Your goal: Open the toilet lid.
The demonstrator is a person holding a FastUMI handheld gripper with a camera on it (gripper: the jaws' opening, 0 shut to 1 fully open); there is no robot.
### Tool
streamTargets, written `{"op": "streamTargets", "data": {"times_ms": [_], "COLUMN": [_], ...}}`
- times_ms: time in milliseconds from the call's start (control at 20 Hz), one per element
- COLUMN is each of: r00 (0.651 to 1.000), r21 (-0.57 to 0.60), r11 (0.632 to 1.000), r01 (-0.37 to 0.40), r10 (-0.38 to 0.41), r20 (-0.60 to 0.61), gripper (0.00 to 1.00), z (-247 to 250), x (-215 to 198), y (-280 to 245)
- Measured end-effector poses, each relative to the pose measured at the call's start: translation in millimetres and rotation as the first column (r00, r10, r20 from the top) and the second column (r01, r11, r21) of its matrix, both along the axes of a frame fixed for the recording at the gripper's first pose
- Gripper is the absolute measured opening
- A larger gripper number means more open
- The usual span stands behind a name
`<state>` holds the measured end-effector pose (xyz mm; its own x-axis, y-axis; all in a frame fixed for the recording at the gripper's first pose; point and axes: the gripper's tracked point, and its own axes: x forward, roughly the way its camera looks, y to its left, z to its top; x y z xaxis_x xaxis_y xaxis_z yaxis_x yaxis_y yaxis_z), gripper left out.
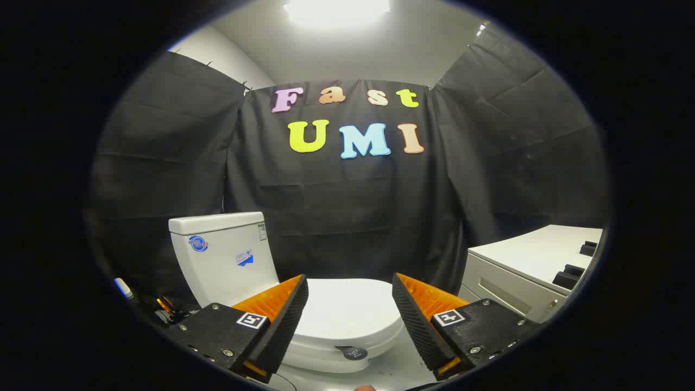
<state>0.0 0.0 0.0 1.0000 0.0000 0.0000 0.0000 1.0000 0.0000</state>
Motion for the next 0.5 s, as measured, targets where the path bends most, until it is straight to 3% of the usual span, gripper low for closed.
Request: {"op": "streamTargets", "data": {"times_ms": [500], "r00": [1.0], "r21": [-0.011], "r11": [1.0], "r01": [-0.002], "r10": [0.002], "r20": [0.0], "gripper": [0.95], "z": [1.6], "x": [-0.9], "y": [-1.2]}}
